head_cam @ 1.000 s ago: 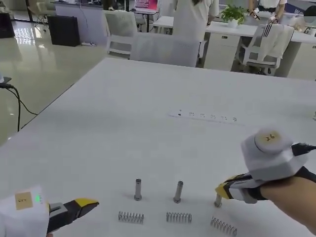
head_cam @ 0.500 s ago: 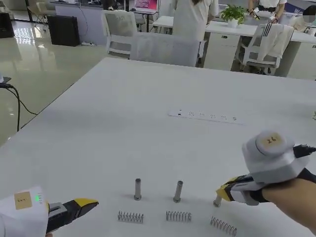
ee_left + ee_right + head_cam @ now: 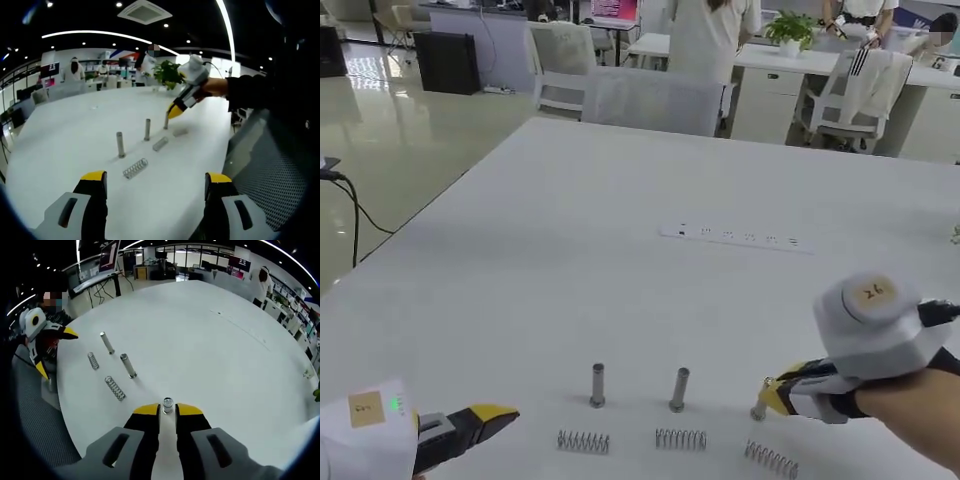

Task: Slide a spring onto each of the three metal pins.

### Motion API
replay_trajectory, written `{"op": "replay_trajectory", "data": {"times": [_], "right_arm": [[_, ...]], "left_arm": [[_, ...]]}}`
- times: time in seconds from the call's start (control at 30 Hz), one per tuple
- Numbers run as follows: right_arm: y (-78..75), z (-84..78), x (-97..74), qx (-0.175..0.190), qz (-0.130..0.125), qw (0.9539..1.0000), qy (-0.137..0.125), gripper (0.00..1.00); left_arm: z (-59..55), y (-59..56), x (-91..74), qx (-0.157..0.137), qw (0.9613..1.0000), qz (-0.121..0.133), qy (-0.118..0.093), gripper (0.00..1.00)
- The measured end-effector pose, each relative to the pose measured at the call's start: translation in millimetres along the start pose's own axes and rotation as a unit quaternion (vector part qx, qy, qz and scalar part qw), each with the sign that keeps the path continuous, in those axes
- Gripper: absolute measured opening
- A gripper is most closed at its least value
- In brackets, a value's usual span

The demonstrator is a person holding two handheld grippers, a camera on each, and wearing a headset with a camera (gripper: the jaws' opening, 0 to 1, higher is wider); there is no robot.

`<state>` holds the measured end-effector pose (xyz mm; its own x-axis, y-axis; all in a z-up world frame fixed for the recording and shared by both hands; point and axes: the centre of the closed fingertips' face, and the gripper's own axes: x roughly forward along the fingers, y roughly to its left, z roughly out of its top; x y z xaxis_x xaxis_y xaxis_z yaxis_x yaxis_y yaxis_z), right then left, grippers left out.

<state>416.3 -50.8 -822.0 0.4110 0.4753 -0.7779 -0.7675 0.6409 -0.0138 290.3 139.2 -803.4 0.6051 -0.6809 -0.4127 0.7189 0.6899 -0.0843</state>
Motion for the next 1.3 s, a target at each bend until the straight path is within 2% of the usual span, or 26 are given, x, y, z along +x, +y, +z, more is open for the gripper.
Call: {"op": "replay_trajectory", "data": {"times": [0.37,0.73,0.9,1.3], "right_arm": [[6.6,-19.1,-5.5,-0.003,0.007,0.9999,0.015,0.11],[27.0,-44.9,-9.2,-0.028,0.047,0.9974,0.047,0.13],[34.1,-54.3,-7.2,-0.046,0.062,0.9949,0.065,0.13],[35.1,-66.2,-0.6,-0.092,0.062,0.9890,0.097,0.11]], "left_arm": [[1.4,-0.4,-0.2,0.001,1.0000,-0.001,-0.002,0.76],[1.5,-0.9,0.0,0.002,1.0000,-0.002,-0.002,0.76],[1.6,-0.9,0.2,0.002,1.0000,-0.001,-0.002,0.76],[2.3,-0.3,-0.4,0.002,1.0000,0.000,-0.001,0.76]]}}
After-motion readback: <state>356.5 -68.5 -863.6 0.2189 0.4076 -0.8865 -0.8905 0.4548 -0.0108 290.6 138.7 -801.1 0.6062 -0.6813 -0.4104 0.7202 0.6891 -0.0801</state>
